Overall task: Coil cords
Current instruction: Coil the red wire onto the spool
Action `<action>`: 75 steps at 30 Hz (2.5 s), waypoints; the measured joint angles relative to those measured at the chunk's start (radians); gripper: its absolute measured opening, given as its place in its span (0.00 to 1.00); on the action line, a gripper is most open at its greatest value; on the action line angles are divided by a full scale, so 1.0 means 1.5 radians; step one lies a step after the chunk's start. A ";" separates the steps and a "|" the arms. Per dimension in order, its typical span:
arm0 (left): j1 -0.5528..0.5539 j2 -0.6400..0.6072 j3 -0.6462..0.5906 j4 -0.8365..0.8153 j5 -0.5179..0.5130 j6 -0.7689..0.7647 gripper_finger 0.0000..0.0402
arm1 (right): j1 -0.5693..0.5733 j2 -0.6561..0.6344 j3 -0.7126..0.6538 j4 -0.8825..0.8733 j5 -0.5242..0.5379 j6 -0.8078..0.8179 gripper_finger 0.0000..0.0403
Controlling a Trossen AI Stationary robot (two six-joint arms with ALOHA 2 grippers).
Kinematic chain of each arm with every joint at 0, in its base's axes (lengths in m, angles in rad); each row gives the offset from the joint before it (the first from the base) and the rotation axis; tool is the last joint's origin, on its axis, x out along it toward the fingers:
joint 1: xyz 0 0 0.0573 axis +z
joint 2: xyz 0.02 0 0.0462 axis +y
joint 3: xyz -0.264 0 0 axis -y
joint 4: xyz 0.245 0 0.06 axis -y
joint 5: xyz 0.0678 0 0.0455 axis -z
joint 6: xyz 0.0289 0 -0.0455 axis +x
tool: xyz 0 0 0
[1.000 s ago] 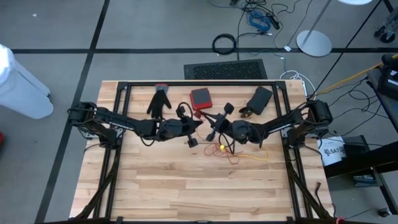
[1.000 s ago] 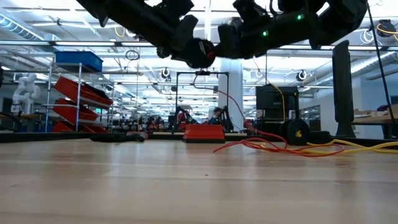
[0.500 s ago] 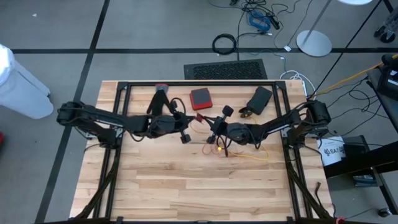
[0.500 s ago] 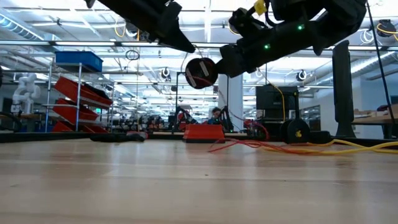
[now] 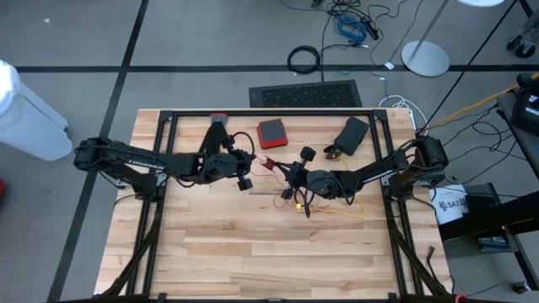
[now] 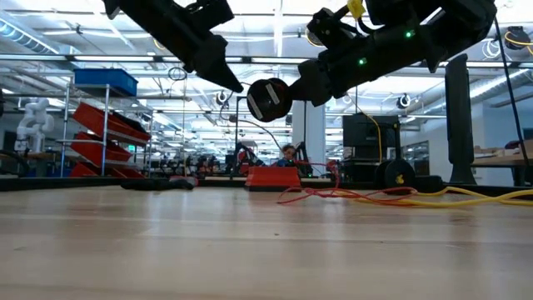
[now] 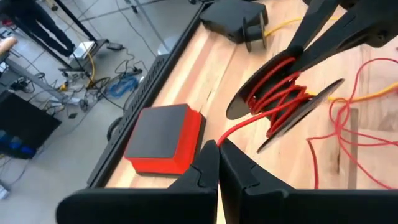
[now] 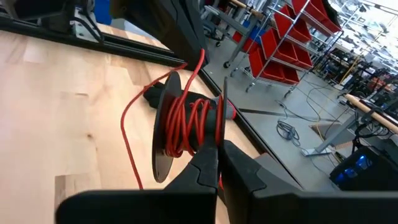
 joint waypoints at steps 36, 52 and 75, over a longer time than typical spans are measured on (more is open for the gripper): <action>0.045 0.223 -0.187 0.652 0.208 -0.020 0.07 | 0.072 -0.006 -0.001 0.042 0.099 0.023 0.00; 0.022 0.448 -0.186 0.971 0.210 -0.122 0.07 | 0.130 -0.006 0.000 0.100 0.182 0.000 0.00; -0.045 0.568 -0.142 1.034 0.144 -0.154 0.07 | 0.144 -0.006 -0.012 0.077 0.212 0.010 0.00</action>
